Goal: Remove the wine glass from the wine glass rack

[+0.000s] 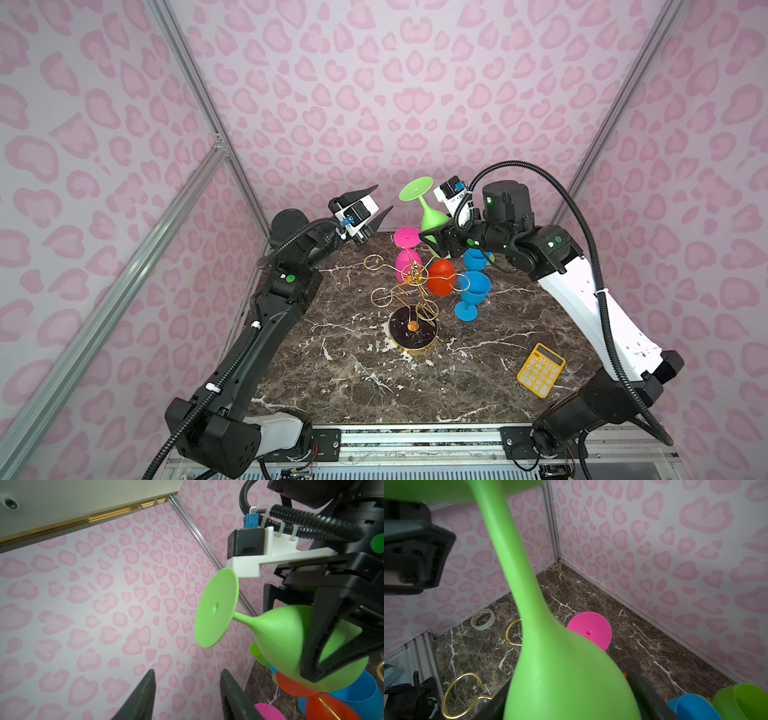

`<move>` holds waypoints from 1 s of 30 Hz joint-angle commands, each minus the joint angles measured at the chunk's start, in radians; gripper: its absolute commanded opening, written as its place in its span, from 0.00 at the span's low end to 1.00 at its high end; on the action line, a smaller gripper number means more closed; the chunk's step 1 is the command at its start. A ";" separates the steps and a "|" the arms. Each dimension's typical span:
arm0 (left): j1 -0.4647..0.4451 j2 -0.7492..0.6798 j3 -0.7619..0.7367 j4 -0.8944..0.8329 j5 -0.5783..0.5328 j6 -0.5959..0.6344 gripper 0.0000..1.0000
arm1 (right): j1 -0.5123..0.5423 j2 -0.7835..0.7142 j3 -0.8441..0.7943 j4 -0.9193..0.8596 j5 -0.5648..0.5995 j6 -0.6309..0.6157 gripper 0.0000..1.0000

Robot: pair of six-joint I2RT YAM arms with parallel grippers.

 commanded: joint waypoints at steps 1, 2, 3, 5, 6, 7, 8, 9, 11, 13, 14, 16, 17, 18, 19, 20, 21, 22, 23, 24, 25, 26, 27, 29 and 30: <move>-0.014 0.010 0.023 0.004 0.027 0.079 0.49 | 0.019 0.011 0.005 -0.010 0.002 -0.009 0.72; -0.016 0.010 0.022 0.004 0.027 0.088 0.48 | 0.024 0.013 0.004 -0.010 0.002 -0.007 0.72; -0.018 0.007 0.022 0.000 0.032 0.094 0.48 | 0.027 0.015 0.004 -0.009 0.003 -0.007 0.72; -0.022 0.003 0.022 -0.021 0.048 0.109 0.47 | 0.035 0.019 0.006 -0.003 0.002 -0.003 0.72; -0.022 0.002 0.020 -0.026 0.054 0.113 0.46 | 0.040 0.021 0.004 0.001 0.002 -0.002 0.72; -0.022 -0.001 0.018 -0.034 0.059 0.118 0.46 | 0.044 0.022 0.005 0.005 0.001 0.000 0.72; -0.022 -0.002 0.013 -0.038 0.062 0.120 0.45 | 0.046 0.026 0.008 0.007 -0.001 0.000 0.72; -0.023 -0.004 0.010 -0.044 0.065 0.125 0.44 | 0.048 0.028 0.012 0.008 -0.002 0.001 0.72; -0.022 -0.007 0.005 -0.056 0.069 0.135 0.43 | 0.053 0.037 0.027 0.003 -0.009 0.000 0.72; -0.022 -0.009 0.000 -0.049 0.062 0.131 0.41 | 0.057 0.045 0.039 -0.003 -0.009 0.000 0.71; -0.023 -0.009 -0.001 -0.045 0.060 0.129 0.39 | 0.059 0.047 0.041 -0.004 -0.010 0.000 0.71; -0.025 -0.009 -0.008 -0.037 0.057 0.128 0.37 | 0.060 0.047 0.041 -0.004 -0.016 0.005 0.71; -0.024 -0.009 -0.007 -0.034 0.053 0.127 0.37 | 0.062 0.049 0.041 -0.004 -0.017 0.006 0.71; -0.025 -0.007 -0.008 -0.033 0.049 0.128 0.32 | 0.063 0.050 0.040 -0.004 -0.017 0.008 0.71; -0.024 -0.006 -0.007 -0.031 0.045 0.128 0.30 | 0.065 0.050 0.039 -0.004 -0.019 0.011 0.71; -0.025 -0.006 -0.006 -0.030 0.041 0.126 0.29 | 0.065 0.051 0.039 -0.005 -0.021 0.013 0.71; -0.024 -0.006 -0.007 -0.030 0.040 0.127 0.28 | 0.066 0.053 0.039 -0.005 -0.022 0.015 0.71; -0.024 -0.006 -0.006 -0.028 0.040 0.127 0.28 | 0.066 0.054 0.039 -0.007 -0.025 0.016 0.71; -0.026 -0.008 -0.006 -0.027 0.038 0.128 0.27 | 0.068 0.056 0.038 -0.007 -0.025 0.017 0.71; -0.025 -0.009 -0.006 -0.026 0.037 0.127 0.26 | 0.068 0.057 0.038 -0.007 -0.025 0.018 0.71; -0.025 -0.011 -0.006 -0.025 0.037 0.129 0.25 | 0.070 0.057 0.036 -0.007 -0.027 0.020 0.71; -0.025 -0.012 -0.007 -0.025 0.035 0.131 0.25 | 0.070 0.058 0.036 -0.008 -0.027 0.020 0.71; -0.025 -0.013 -0.007 -0.025 0.034 0.132 0.25 | 0.071 0.060 0.034 -0.010 -0.027 0.022 0.71; -0.026 -0.017 -0.009 -0.025 0.032 0.135 0.24 | 0.071 0.060 0.033 -0.011 -0.027 0.027 0.71; -0.025 -0.018 -0.009 -0.025 0.031 0.137 0.23 | 0.071 0.061 0.032 -0.012 -0.025 0.029 0.71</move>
